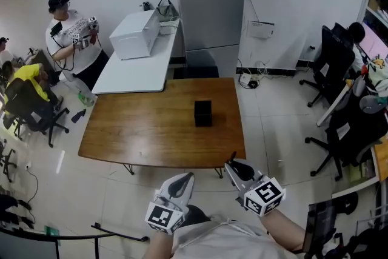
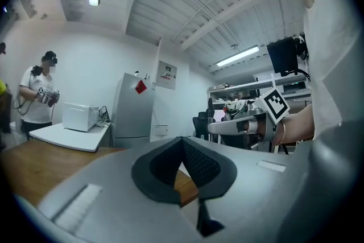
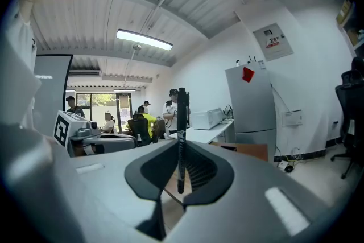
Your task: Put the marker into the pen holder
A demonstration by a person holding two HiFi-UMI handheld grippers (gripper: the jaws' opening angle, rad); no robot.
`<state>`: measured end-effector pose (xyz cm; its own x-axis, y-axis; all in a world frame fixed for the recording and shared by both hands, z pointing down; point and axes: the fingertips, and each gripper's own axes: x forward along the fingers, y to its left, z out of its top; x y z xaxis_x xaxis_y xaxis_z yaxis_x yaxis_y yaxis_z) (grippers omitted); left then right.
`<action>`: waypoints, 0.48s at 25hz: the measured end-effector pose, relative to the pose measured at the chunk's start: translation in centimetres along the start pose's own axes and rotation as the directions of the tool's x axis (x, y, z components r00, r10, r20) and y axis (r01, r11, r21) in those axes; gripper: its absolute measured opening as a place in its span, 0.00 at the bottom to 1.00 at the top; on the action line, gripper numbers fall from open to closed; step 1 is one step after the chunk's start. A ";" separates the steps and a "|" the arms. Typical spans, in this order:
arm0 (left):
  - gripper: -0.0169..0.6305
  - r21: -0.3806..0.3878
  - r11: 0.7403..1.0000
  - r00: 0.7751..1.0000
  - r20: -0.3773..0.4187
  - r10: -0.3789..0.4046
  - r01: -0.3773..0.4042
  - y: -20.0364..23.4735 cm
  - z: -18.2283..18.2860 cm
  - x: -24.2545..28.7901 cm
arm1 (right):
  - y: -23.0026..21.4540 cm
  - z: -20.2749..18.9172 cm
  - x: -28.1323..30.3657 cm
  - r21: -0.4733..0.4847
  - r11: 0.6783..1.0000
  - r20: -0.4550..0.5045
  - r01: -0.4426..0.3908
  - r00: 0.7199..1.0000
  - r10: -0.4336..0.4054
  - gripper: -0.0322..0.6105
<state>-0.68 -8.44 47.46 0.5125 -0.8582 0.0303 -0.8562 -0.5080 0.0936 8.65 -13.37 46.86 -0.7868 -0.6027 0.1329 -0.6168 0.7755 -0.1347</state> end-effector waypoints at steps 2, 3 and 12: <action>0.05 -0.007 1.000 1.000 -0.018 -0.017 0.017 0.8 -0.2 1.1 | -0.7 -0.2 1.4 0.019 1.000 -0.012 0.001 1.000 -0.001 0.11; 0.05 -0.014 1.000 0.999 -0.025 -0.025 0.024 1.3 -0.1 1.6 | -1.0 -0.2 2.0 0.023 1.000 -0.015 0.003 1.000 -0.003 0.11; 0.05 -0.038 0.993 0.993 -0.022 -0.112 0.112 9.3 1.0 7.6 | -5.1 1.0 9.6 0.061 0.994 -0.021 0.086 0.996 -0.085 0.11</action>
<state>-4.85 -19.77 47.53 0.6068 -0.7938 0.0412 -0.7906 -0.5974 0.1345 4.24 -23.26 47.87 -0.7311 -0.6623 0.1639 -0.6822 0.7079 -0.1829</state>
